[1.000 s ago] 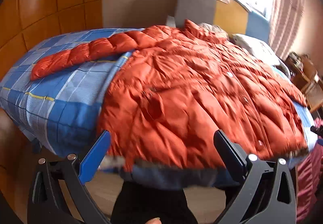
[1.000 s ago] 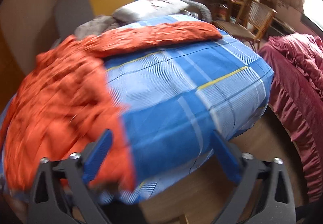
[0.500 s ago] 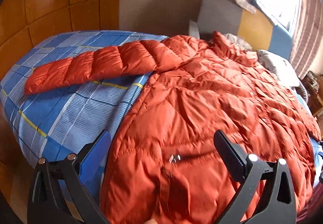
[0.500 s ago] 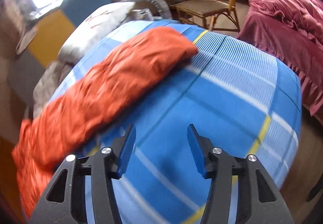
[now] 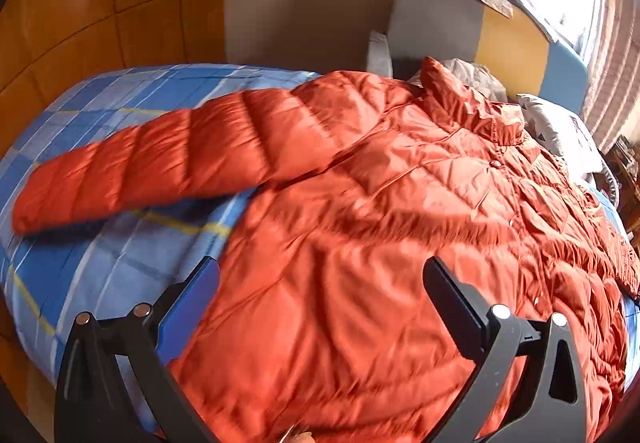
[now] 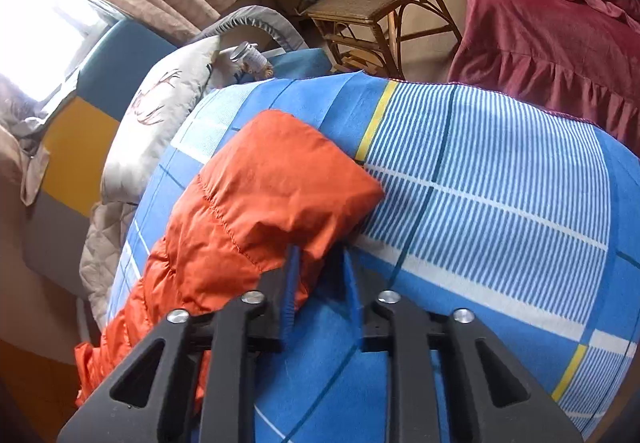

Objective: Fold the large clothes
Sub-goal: 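Reach the right tool to the orange jacket's sleeve cuff and close on it, then lift the sleeve with the right tool and lay it across the jacket body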

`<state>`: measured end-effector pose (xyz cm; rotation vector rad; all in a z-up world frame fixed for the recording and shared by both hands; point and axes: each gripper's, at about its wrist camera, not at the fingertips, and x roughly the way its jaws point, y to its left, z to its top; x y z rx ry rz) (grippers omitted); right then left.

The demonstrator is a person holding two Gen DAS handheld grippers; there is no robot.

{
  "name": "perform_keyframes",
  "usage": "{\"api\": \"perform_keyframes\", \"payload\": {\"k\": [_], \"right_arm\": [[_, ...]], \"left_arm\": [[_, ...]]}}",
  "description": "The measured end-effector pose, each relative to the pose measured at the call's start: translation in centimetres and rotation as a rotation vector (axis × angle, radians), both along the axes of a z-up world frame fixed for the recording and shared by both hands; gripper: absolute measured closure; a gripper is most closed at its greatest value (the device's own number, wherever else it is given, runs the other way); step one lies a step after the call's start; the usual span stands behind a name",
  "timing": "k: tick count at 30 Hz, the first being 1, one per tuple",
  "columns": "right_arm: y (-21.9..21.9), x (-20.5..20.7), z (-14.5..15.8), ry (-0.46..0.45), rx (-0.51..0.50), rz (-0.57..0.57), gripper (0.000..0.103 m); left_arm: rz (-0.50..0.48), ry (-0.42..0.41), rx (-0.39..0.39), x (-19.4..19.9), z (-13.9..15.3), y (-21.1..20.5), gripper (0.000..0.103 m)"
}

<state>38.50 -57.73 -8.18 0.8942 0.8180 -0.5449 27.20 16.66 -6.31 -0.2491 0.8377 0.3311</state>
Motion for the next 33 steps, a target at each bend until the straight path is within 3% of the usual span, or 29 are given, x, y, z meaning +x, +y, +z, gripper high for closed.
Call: {"api": "perform_keyframes", "payload": {"k": [5,9,13,17,21,29,33], "right_arm": [[0.3,1.1,0.1,0.054,-0.064,0.039,0.099],[0.8,1.5,0.9,0.085,-0.116,0.063,0.101],[1.9,2.0,2.7,0.071,-0.169,0.098,0.101],[4.6,3.3,5.7,0.034,-0.257,0.173,0.102],[7.5,4.3,8.1,-0.020,-0.277,0.236,0.102],[19.2,6.1,12.2,-0.133,-0.323,0.505,0.102],[25.4,6.5,13.2,-0.182,-0.294,0.622,0.102]], "left_arm": [[-0.009,0.036,0.000,3.7,-1.2,-0.2,0.002],[-0.005,0.116,-0.025,5.4,-3.9,0.5,0.002],[-0.018,0.117,0.024,5.4,-4.9,-0.2,0.002],[-0.018,0.110,0.015,5.2,-5.0,0.0,0.002],[-0.017,0.102,0.014,5.2,-5.0,0.1,0.002],[-0.017,0.095,0.009,5.0,-5.0,0.1,0.002],[-0.017,0.094,0.007,5.0,-5.0,0.1,0.002]]}}
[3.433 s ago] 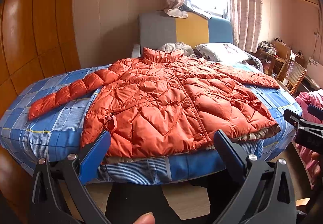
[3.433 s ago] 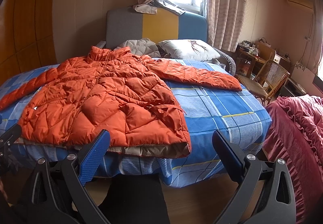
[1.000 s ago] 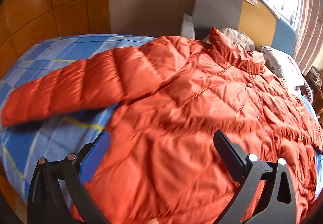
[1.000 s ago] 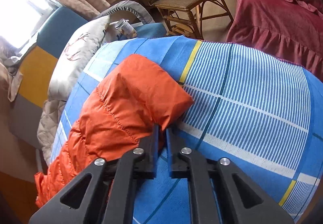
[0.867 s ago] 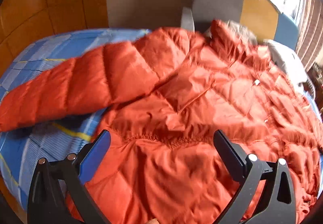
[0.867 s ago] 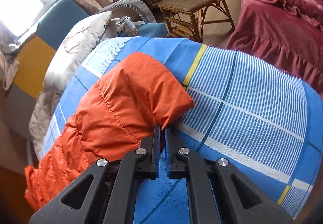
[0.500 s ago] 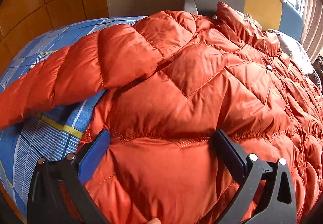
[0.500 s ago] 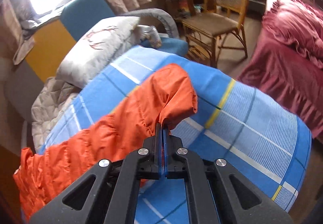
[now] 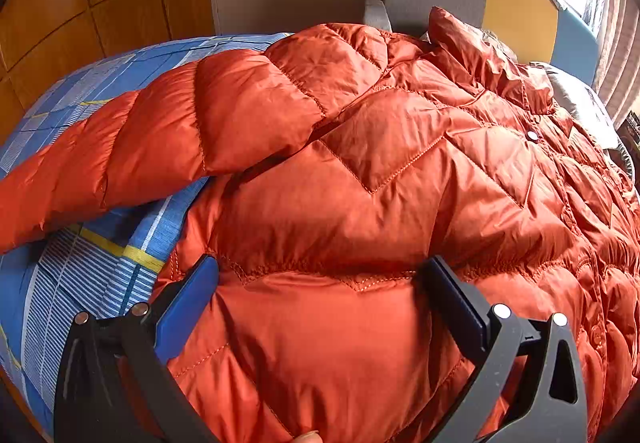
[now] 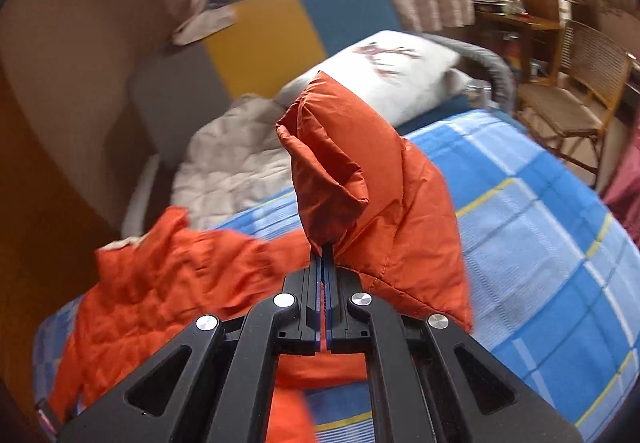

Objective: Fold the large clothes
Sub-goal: 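Lift the sleeve with the right tool and lay it across the jacket body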

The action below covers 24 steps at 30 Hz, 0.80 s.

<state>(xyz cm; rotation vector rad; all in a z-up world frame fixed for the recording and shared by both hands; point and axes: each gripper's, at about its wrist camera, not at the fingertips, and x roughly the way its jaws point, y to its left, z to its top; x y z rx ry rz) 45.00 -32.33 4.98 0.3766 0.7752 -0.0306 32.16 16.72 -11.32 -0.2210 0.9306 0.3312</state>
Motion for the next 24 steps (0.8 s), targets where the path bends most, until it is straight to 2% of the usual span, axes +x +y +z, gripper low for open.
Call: {"api": "perform_keyframes", "payload": {"k": [4,11,20,24], "right_arm": [[6.0,0.2,0.4,-0.005,0.021,0.110,0.102],[14.3,0.6,-0.6,0.028,0.028,0.255,0.102],[24.8,-0.3,-3.4,0.098,0.063,0.460,0.102],[27.8,-0.7,-5.0,0.138,0.077,0.526,0.102]], "left_arm": [[0.000,-0.004,-0.005,0.0,0.0,0.1,0.002],[0.000,-0.007,-0.006,0.0,0.1,0.1,0.002],[0.000,-0.011,-0.011,0.0,0.1,0.1,0.002],[-0.001,-0.017,-0.016,-0.1,0.1,0.1,0.002]]}}
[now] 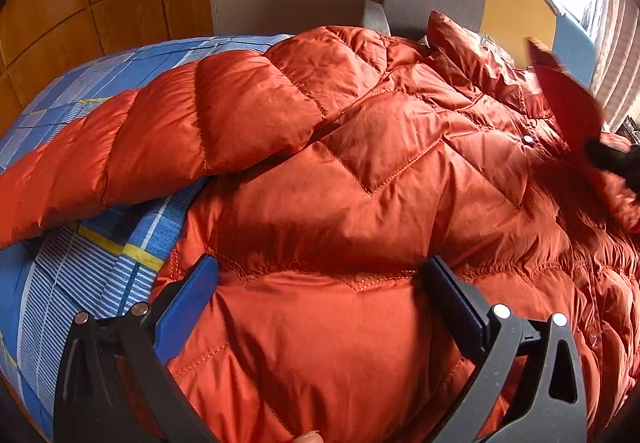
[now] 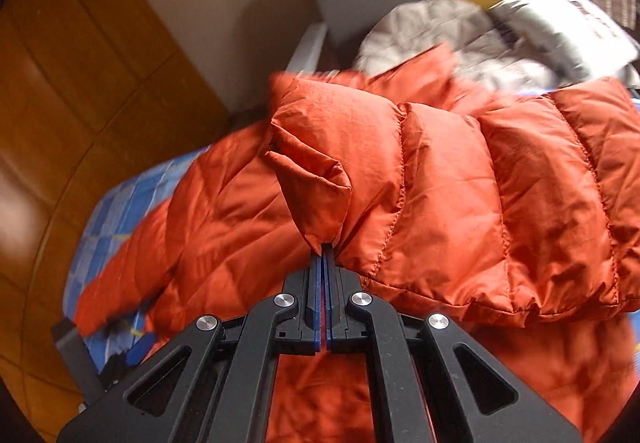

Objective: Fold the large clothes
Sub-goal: 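Lift the sleeve with the right tool and lay it across the jacket body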

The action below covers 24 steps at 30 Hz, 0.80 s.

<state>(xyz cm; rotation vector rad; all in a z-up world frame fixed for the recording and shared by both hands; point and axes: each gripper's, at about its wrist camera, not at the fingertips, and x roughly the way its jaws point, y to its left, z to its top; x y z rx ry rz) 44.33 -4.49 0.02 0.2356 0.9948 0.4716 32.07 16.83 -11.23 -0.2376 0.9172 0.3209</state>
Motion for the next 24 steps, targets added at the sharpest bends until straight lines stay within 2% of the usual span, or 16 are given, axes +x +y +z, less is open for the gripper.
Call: {"api": "perform_keyframes", "payload": {"k": [5,13,14,15,17,21,24], "right_arm": [[2.9,-0.4,-2.0,0.052,-0.002,0.073,0.102],[3.4,-0.6,-3.5,0.090,0.040,0.123,0.100],[3.3,-0.7,-3.5,0.092,0.045,0.128,0.092],[3.4,-0.7,-3.5,0.096,0.054,0.135,0.072],[3.3,-0.8,-3.2,0.094,0.076,0.145,0.049],[3.0,-1.3,-2.0,0.065,0.096,0.155,0.048],[1.4,-1.5,-1.0,0.042,0.122,0.131,0.048]], "left_arm": [[0.000,-0.005,-0.005,-0.1,0.0,0.0,0.002],[-0.002,-0.010,-0.014,-0.2,0.1,0.0,0.002],[-0.004,-0.011,-0.017,-0.2,0.2,0.1,0.002],[-0.004,-0.012,-0.021,-0.3,0.3,0.1,0.002],[-0.007,-0.023,-0.037,-0.5,0.6,0.2,0.002],[-0.001,-0.075,-0.100,-1.0,2.2,0.5,0.005],[-0.021,-0.114,-0.161,-0.6,3.7,0.1,0.012]]}}
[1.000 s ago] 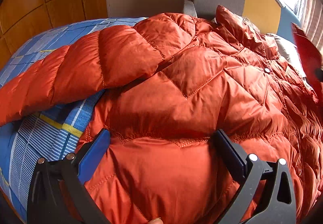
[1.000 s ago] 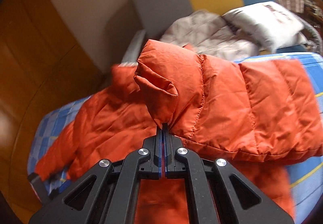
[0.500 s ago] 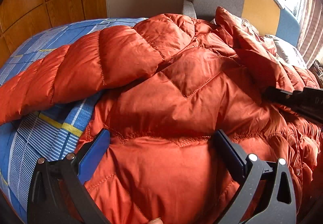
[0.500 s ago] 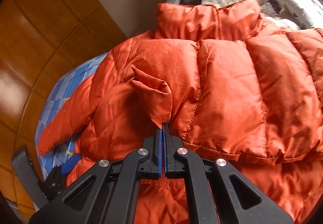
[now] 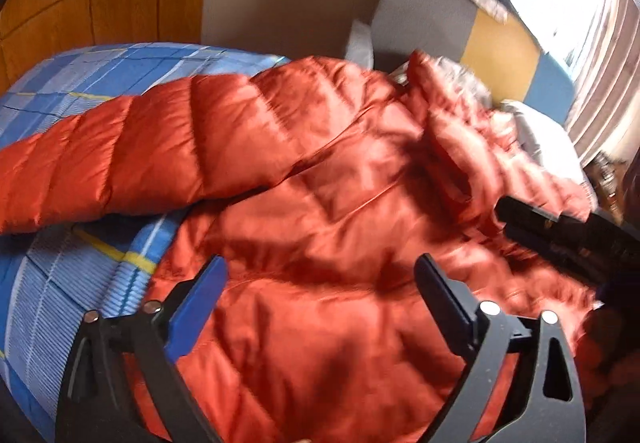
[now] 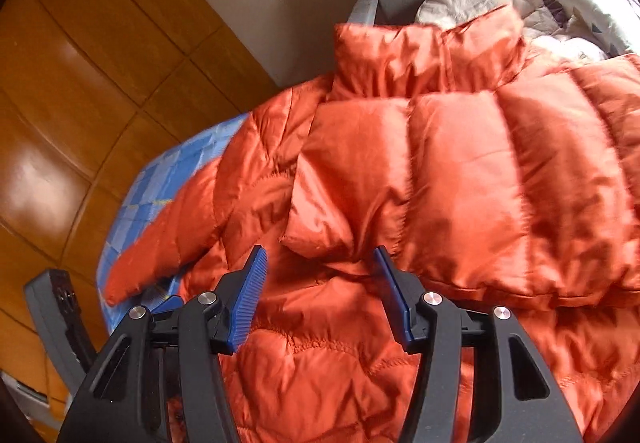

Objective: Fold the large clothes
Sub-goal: 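Open the right tool to release the sleeve while the left tool reaches the jacket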

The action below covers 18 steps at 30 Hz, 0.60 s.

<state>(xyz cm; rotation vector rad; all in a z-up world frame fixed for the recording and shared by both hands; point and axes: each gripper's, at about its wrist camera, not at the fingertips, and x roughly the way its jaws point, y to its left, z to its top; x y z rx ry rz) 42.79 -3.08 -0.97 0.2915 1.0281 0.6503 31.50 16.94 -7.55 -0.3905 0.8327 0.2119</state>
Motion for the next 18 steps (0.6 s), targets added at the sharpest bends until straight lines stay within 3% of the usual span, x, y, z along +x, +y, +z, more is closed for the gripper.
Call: {"api": "perform_keyframes", "payload": {"k": [7,11,16,18], "right_arm": [[-6.5,0.1,1.6,-0.052,-0.009,-0.149,0.048],[-10.7,0.0,2.0,-0.068,-0.026,-0.233,0.048],[-15.7,-1.4,2.3,-0.065,0.001,-0.299,0.048],[-16.9,-2.2,2.2,-0.059,0.009,-0.305,0.048]], "left_arm": [[-0.123,-0.037,-0.109,3.4,1.2,-3.1,0.023],[-0.173,-0.013,-0.170,6.0,0.6,-4.9,0.031],[-0.182,0.014,-0.187,8.5,-0.4,-6.3,0.040],[-0.179,0.012,-0.189,9.0,-0.5,-6.5,0.048]]}}
